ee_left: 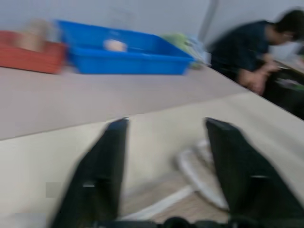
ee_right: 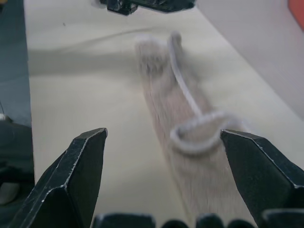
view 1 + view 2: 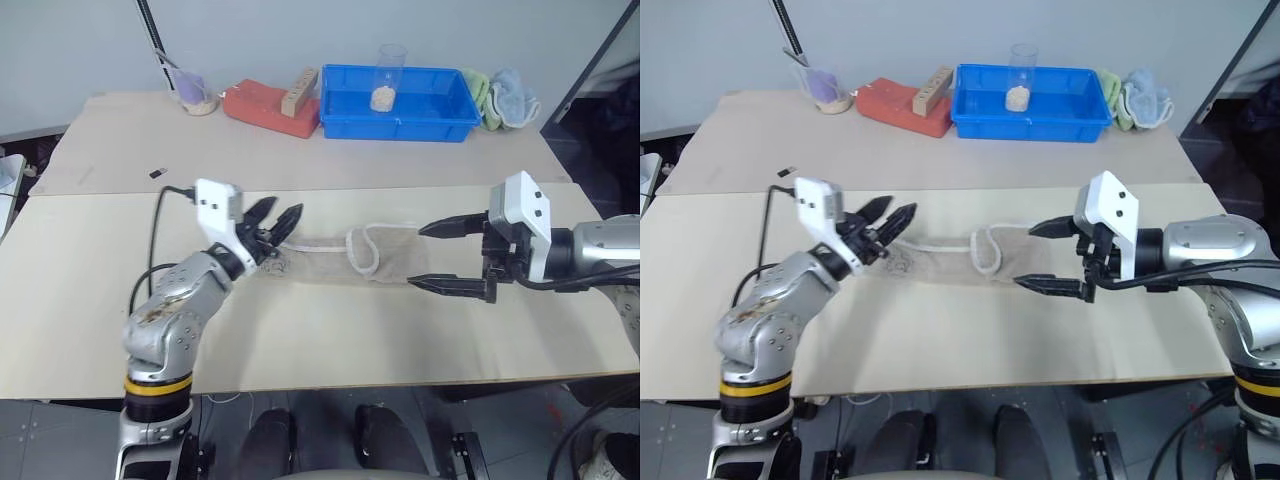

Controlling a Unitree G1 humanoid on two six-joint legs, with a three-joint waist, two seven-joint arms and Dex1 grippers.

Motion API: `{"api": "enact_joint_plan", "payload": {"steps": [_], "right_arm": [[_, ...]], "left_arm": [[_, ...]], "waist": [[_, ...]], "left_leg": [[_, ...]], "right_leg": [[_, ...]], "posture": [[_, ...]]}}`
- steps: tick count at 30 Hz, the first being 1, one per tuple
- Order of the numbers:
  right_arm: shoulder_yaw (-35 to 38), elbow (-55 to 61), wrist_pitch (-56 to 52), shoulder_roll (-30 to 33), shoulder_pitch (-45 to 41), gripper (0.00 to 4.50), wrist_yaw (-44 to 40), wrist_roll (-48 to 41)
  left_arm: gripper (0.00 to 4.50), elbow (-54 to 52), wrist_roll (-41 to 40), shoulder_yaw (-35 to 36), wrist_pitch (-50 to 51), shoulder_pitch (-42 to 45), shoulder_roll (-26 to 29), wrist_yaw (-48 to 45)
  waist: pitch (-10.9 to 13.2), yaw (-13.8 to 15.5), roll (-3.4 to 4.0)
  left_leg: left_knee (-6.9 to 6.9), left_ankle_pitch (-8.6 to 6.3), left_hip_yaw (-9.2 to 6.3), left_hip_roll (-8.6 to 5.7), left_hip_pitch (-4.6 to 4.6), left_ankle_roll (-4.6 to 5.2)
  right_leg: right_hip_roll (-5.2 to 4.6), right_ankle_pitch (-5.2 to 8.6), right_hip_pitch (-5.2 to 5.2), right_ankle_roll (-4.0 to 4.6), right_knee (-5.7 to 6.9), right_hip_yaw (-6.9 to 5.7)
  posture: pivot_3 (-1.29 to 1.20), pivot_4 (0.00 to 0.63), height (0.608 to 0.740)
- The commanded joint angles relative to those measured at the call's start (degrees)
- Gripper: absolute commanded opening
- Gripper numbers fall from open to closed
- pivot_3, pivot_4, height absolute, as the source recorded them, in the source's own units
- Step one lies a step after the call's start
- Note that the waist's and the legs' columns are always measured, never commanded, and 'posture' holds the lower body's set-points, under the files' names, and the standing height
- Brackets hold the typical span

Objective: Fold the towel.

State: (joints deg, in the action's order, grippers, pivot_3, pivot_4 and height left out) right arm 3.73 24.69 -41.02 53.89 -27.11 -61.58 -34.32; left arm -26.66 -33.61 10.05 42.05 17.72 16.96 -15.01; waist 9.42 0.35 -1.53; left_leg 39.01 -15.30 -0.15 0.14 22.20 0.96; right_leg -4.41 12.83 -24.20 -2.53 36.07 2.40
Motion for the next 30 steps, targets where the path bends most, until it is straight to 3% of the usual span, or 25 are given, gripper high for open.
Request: {"api": "enact_joint_plan", "payload": {"steps": [1,5,12,20,23,30], "right_arm": [[-1.2,-1.1,2.0,-1.4,-3.1,4.22,-0.6,0.0],[-5.1,-4.4,4.5,-3.5,-6.6,4.22,-2.7,2.0],[-6.9,-7.0,6.3,-3.9,-8.7,4.22,-5.0,3.4],[-7.3,-7.8,6.7,-3.6,-9.5,4.22,-6.6,4.3],[-7.0,-7.7,6.6,-3.6,-9.3,4.22,-6.8,4.4],[-6.6,-7.0,6.0,-3.5,-8.7,4.22,-6.8,4.3]], "left_arm": [[4.46,-4.5,-4.3,6.0,3.6,-3.0,-2.0,6.1],[4.46,-5.3,-9.8,13.0,11.3,-8.4,-8.8,17.9],[4.46,-3.0,-7.7,11.8,18.3,-8.1,-15.1,30.1],[4.46,1.4,-3.6,7.2,23.0,-4.0,-16.4,33.4],[3.67,3.6,-2.4,7.0,24.2,-2.1,-17.1,33.9],[0.61,5.9,-0.7,4.4,26.1,1.2,-16.3,30.8]], "waist": [[0.0,0.2,0.0],[0.0,0.3,-0.01],[0.0,0.6,-0.01],[0.0,0.7,0.03],[0.0,0.8,0.04],[0.0,1.0,0.04]], "left_leg": [[0.0,0.0,-0.01,-0.01,0.0,0.0],[0.03,0.0,0.0,0.09,-0.02,0.0],[0.08,0.0,-0.06,-0.08,0.04,-0.01],[0.05,0.0,-0.08,-0.13,-0.04,-0.01],[0.06,0.01,-0.08,-0.16,-0.08,-0.01],[0.07,0.01,-0.09,-0.19,-0.04,-0.01]], "right_leg": [[-0.01,0.0,0.0,0.0,0.0,-0.01],[-0.04,-0.04,0.02,-0.06,-0.01,0.01],[-0.05,-0.04,0.03,-0.05,0.01,-0.02],[-0.05,-0.04,0.1,-0.05,0.02,-0.02],[-0.07,-0.04,0.14,-0.05,0.02,-0.02],[-0.1,-0.04,0.12,-0.05,0.0,-0.02]], "posture": [[0.0,0.15,0.74],[0.0,0.15,0.74],[0.0,0.15,0.74],[0.0,0.15,0.74],[0.0,0.15,0.74],[0.0,0.15,0.74]]}}
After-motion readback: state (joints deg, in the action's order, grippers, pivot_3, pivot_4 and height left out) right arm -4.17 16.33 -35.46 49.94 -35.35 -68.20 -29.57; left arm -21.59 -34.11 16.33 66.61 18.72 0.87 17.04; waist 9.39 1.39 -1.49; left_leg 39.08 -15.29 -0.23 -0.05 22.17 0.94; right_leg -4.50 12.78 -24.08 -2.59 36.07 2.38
